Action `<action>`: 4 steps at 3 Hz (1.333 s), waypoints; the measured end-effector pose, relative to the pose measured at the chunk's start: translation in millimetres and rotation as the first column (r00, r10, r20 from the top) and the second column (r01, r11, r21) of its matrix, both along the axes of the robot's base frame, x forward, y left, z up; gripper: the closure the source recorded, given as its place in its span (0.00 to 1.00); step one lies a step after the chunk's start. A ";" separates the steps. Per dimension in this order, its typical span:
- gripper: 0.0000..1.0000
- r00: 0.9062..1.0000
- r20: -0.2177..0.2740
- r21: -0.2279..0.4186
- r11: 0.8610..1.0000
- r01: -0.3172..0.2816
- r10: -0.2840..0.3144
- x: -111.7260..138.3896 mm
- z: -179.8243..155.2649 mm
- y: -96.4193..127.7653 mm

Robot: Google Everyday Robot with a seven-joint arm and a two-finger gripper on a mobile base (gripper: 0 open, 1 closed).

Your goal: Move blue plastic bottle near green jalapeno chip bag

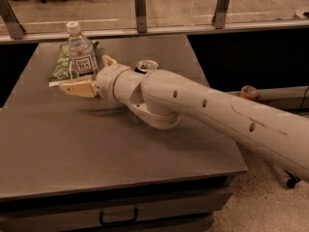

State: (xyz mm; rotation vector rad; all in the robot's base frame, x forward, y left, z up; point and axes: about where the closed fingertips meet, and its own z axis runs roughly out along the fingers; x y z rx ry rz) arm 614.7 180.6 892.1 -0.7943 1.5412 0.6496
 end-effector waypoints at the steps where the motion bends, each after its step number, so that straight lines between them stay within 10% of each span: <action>1: 0.00 1.000 -0.019 -0.008 1.000 0.005 -0.005 -22.3 3.1 -0.6; 4: 0.00 0.987 -0.155 0.007 0.999 0.044 -0.043 -154.4 29.9 -1.4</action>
Offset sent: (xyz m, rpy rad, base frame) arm -0.0882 -0.0098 0.0160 0.0135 0.0752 -0.0480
